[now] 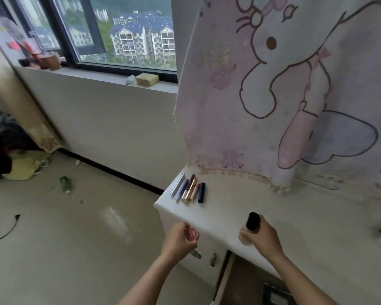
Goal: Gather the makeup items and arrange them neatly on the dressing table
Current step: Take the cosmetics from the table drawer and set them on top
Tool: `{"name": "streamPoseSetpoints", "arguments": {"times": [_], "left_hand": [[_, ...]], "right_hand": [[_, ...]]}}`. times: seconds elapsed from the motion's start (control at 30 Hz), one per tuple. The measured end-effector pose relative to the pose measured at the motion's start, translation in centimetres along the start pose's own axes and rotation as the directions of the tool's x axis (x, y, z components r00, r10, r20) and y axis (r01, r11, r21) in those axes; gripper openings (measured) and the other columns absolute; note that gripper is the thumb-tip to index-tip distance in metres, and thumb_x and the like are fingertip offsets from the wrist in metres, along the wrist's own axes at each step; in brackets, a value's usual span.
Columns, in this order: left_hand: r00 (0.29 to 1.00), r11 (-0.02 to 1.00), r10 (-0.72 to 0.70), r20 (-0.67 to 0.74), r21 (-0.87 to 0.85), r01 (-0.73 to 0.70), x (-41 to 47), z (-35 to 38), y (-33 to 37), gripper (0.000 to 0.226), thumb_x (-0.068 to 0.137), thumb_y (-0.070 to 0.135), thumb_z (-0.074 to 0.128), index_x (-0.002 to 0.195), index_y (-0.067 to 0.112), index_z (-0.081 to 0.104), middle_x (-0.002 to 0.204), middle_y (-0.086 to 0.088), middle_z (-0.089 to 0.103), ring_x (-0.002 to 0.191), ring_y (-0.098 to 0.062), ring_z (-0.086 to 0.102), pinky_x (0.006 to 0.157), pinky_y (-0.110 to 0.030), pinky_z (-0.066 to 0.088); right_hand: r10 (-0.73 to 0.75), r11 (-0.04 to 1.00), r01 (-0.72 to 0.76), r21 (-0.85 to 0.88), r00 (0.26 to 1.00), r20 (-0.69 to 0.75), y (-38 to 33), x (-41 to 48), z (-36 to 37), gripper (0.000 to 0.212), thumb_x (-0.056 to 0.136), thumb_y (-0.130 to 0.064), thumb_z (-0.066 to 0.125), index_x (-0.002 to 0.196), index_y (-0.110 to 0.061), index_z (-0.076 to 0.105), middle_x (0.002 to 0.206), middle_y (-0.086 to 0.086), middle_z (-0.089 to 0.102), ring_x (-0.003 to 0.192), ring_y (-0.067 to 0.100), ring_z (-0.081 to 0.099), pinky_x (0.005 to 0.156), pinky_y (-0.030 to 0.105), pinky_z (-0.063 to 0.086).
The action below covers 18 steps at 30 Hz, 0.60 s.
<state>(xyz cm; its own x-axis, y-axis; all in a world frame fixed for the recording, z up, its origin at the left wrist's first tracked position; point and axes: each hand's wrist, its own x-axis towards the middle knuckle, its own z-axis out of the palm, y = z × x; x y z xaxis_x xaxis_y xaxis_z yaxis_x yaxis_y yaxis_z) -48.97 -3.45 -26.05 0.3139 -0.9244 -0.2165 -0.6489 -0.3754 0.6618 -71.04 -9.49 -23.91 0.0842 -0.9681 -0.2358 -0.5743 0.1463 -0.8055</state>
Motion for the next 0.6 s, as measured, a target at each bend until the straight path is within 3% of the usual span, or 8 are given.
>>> {"name": "streamPoseSetpoints", "arguments": {"times": [0.2,0.3,0.4,0.5,0.6], "left_hand": [[0.999,0.999,-0.003,0.032,0.05,0.002,3.3,2.2,1.8,0.029,0.077,0.029,0.061,0.102,0.015,0.056,0.103,-0.001,0.059,0.091,-0.017,0.058,0.078,-0.03,0.049],[0.996,0.983,0.085,-0.004,0.162,-0.083,5.5,2.7,2.2,0.032,0.081,0.034,0.059,0.105,0.014,0.055,0.11,0.0,0.052,0.101,-0.015,0.049,0.08,-0.023,0.042],[0.974,0.924,0.225,-0.041,0.328,-0.2,7.9,2.9,2.1,0.029,0.081,0.036,0.059,0.1,0.014,0.058,0.116,0.001,0.051,0.11,-0.018,0.044,0.086,-0.025,0.036],[0.929,0.848,0.366,-0.061,0.433,-0.306,10.7,2.6,2.2,0.029,0.057,0.026,0.079,0.073,0.012,0.061,0.109,-0.01,0.064,0.096,-0.032,0.059,0.075,-0.035,0.049],[0.921,0.815,0.388,-0.037,0.481,-0.324,13.6,3.0,2.7,0.039,0.044,0.026,0.085,0.068,0.01,0.06,0.107,-0.017,0.067,0.09,-0.037,0.065,0.071,-0.04,0.054]], "right_hand": [[0.039,0.997,-0.036,0.065,0.998,-0.05,0.5,1.5,-0.4,0.026,0.074,-0.008,0.072,0.089,-0.015,0.052,0.08,-0.003,0.056,0.078,0.018,0.055,0.068,0.029,0.04],[0.056,0.993,-0.047,0.109,0.995,-0.081,0.2,2.4,-0.2,0.024,0.075,-0.004,0.071,0.086,-0.013,0.052,0.076,-0.01,0.054,0.07,0.004,0.05,0.061,0.02,0.04],[0.093,0.988,-0.081,0.129,0.991,-0.092,0.1,3.3,0.1,0.025,0.075,-0.005,0.07,0.09,-0.014,0.053,0.081,-0.003,0.056,0.075,0.013,0.053,0.066,0.026,0.041],[0.158,0.979,-0.141,0.148,0.981,-0.113,0.0,4.5,0.0,0.029,0.073,-0.008,0.073,0.088,-0.02,0.051,0.083,-0.001,0.058,0.081,0.019,0.055,0.069,0.029,0.041],[0.205,0.971,-0.182,0.154,0.967,-0.149,-0.3,5.6,0.0,0.031,0.071,-0.009,0.074,0.078,-0.026,0.05,0.078,-0.007,0.058,0.077,0.017,0.056,0.065,0.024,0.04]]}}
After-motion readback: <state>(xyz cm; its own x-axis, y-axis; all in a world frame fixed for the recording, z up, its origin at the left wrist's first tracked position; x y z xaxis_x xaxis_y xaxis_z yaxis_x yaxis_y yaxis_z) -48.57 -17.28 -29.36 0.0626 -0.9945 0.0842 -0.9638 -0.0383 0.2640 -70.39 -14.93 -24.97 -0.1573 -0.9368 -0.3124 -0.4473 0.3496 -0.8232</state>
